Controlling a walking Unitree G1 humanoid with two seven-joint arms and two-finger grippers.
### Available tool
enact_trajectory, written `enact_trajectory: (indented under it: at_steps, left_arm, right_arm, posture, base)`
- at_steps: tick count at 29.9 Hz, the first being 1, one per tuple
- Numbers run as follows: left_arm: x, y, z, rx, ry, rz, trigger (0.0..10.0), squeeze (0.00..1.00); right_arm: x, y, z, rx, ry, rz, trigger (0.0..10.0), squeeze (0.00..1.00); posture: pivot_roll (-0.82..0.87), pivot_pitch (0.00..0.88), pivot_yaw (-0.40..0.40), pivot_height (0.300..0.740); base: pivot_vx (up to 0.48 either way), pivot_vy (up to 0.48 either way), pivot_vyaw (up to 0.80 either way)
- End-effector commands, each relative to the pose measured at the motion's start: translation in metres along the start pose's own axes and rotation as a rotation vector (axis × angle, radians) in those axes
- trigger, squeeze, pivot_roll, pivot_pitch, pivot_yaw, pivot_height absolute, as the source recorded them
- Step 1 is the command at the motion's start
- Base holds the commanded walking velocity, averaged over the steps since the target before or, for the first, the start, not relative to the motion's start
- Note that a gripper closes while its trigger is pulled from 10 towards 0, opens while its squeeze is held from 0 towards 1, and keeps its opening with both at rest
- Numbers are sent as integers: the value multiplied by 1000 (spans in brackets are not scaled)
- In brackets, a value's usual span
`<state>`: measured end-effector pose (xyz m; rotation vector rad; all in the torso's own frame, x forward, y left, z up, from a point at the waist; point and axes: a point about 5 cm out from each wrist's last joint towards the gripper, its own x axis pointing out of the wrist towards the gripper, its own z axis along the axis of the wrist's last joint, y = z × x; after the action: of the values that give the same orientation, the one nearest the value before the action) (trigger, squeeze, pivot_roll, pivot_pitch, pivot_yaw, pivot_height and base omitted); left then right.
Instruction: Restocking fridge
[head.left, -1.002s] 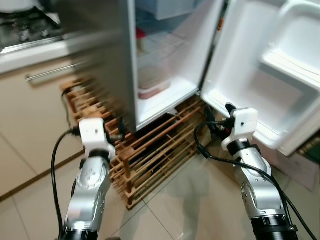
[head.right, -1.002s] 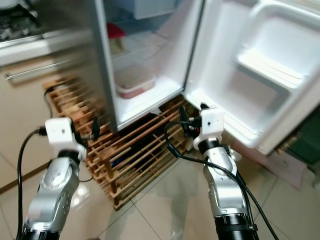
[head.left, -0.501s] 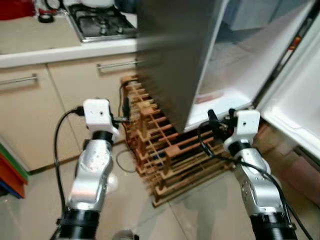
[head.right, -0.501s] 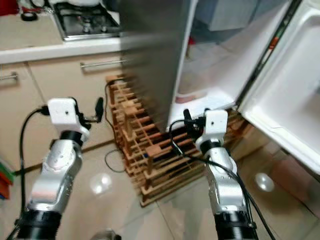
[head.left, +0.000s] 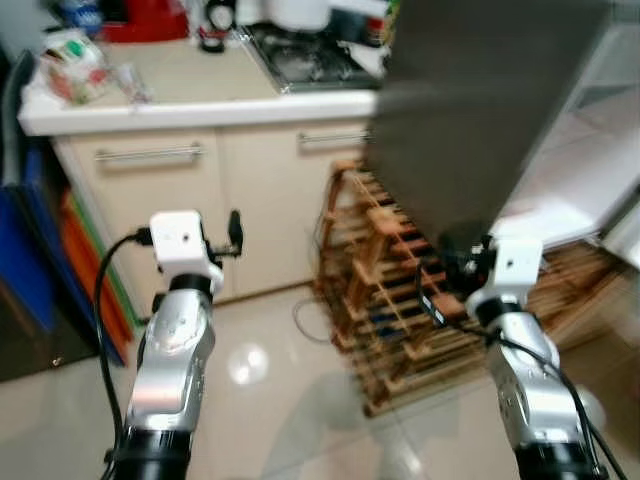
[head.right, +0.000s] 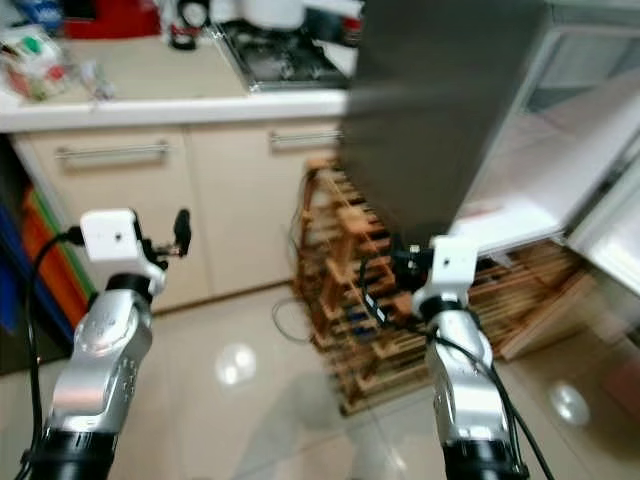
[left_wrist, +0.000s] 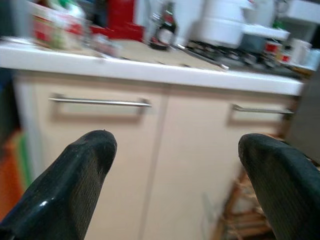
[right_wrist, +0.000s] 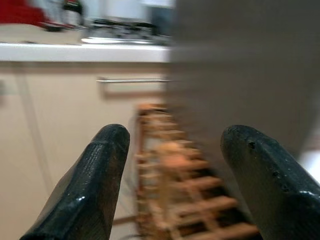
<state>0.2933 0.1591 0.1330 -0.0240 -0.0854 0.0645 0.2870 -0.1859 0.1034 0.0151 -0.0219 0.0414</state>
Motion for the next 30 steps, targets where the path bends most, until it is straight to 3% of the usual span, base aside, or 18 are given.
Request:
enact_trajectory:
  at_steps: [1,8,14,18,30]
  left_arm:
    - [-3,-16,0,5,-1,-65,10000,0]
    - [2,-20,7,70,-37,-87,10000,0]
    - [6,-17,13,51,-59,-76,10000,0]
    - [8,-24,14,83,-69,-103,10000,0]
    - [14,-26,22,116,-116,-138,10000,0]
  right_arm:
    - [0,-8,0,-1,2,-28,10000,0]
    - [3,-4,0,6,-2,-21,10000,0]
    - [1,-1,-3,-11,-3,2,10000,0]
    - [2,-2,-1,-19,-17,2,10000,0]
    - [11,3,9,-91,-71,-14,10000,0]
  posture:
    - [59,0,-82,740]
    - [58,0,-76,740]
    - [54,0,-72,740]
    - [50,0,-71,740]
    - [52,0,-69,740]
  base:
    - [0,0,587]
    - [0,0,591]
    - [387,-265,594]
    - [405,-254,594]
    - [444,0,0]
